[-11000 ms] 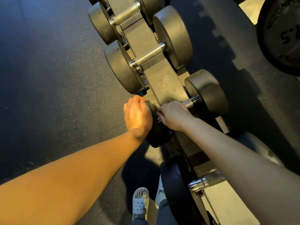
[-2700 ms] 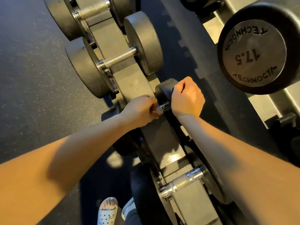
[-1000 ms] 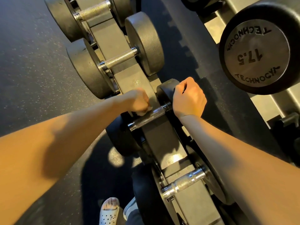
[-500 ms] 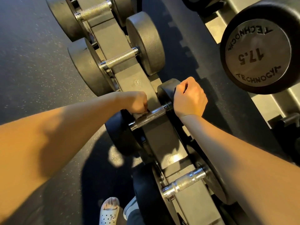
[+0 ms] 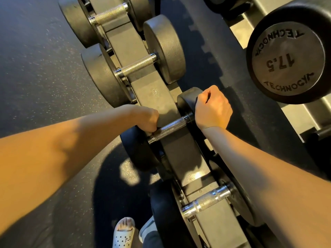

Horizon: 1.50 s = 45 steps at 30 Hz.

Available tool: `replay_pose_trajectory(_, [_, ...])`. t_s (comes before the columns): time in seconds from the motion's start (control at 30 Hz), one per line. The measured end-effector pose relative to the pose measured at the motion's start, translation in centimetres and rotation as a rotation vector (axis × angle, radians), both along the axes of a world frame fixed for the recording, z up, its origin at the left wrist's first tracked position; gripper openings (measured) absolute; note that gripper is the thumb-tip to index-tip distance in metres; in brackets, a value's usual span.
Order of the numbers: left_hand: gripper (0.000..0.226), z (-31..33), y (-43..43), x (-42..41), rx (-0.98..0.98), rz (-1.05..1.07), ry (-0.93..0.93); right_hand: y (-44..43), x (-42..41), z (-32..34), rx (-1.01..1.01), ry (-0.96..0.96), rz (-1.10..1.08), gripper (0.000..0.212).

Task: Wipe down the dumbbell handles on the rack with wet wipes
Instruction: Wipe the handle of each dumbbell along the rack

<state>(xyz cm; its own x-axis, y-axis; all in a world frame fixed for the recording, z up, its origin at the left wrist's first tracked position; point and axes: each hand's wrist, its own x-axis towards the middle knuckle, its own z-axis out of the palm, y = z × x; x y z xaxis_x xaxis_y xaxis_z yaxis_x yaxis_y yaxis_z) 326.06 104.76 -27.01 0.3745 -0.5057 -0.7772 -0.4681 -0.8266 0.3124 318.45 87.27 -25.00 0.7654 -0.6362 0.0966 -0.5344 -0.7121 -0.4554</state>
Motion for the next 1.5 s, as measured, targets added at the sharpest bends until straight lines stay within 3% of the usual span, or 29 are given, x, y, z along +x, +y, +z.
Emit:
replay_pose_trajectory(0.1, [0.009,0.3,-0.5,0.0,0.007,0.027,-0.009,-0.1,0.0,0.0,-0.002,-0.005,0.001,0.018])
replay_pose_trajectory(0.23, [0.013,0.6,-0.8,-0.2,-0.004,0.106,-0.054,-0.1,0.0,0.0,0.012,0.002,0.006,0.018])
replay_pose_trajectory(0.3, [0.018,0.8,-1.1,-0.2,-0.095,0.251,-0.011,-0.2,0.0,-0.1,0.01,-0.006,0.011,0.018])
replay_pose_trajectory(0.4, [0.017,0.8,-1.9,-0.8,-0.41,0.612,-0.099,-0.2,0.0,-0.3,0.009,-0.023,0.001,0.016])
replay_pose_trajectory(0.47, [0.021,0.8,-2.6,-2.0,-0.571,0.777,-0.012,-0.2,0.1,-0.4,0.002,-0.033,-0.003,0.015])
replay_pose_trajectory(0.6, [0.025,-0.6,-4.8,-2.7,-0.484,0.988,0.315,-0.2,0.1,-0.5,0.0,-0.023,-0.007,0.015])
replay_pose_trajectory(0.7, [0.027,-1.1,-4.9,-2.1,-0.401,0.971,0.408,-0.2,0.1,-0.5,0.008,-0.031,-0.004,0.015])
replay_pose_trajectory(0.8, [0.018,-1.0,-4.2,-1.5,-0.503,0.904,0.339,-0.2,0.1,-0.7,0.002,-0.049,0.0,0.014])
replay_pose_trajectory(0.87, [0.016,-0.7,-3.8,-1.0,-0.606,0.723,0.215,-0.2,0.1,-0.8,-0.011,-0.069,0.005,0.015])
replay_pose_trajectory(0.97, [0.009,-0.9,-4.0,-1.8,-0.603,0.364,0.035,-0.2,0.0,-0.7,-0.016,-0.073,0.017,0.015])
replay_pose_trajectory(1.1, [0.02,-2.0,-4.6,-4.7,-0.648,0.451,-0.27,-0.1,-0.1,-0.7,-0.018,-0.076,0.02,0.015])
replay_pose_trajectory(1.27, [0.03,-2.8,-4.5,-5.8,-0.696,0.496,-0.417,-0.2,0.0,-0.7,0.0,-0.058,0.011,0.018])
replay_pose_trajectory(1.37, [0.019,-2.6,-4.7,-4.9,-0.635,0.504,-0.325,-0.1,0.0,-0.6,-0.014,-0.054,0.009,0.019])
replay_pose_trajectory(1.43, [0.009,-2.4,-4.5,-3.9,-0.644,0.613,-0.097,-0.1,0.0,-0.6,-0.019,-0.049,0.005,0.019])
replay_pose_trajectory(1.5, [0.014,-2.0,-4.2,-2.7,-0.612,0.803,0.146,-0.1,0.1,-0.7,-0.026,-0.045,0.005,0.019])
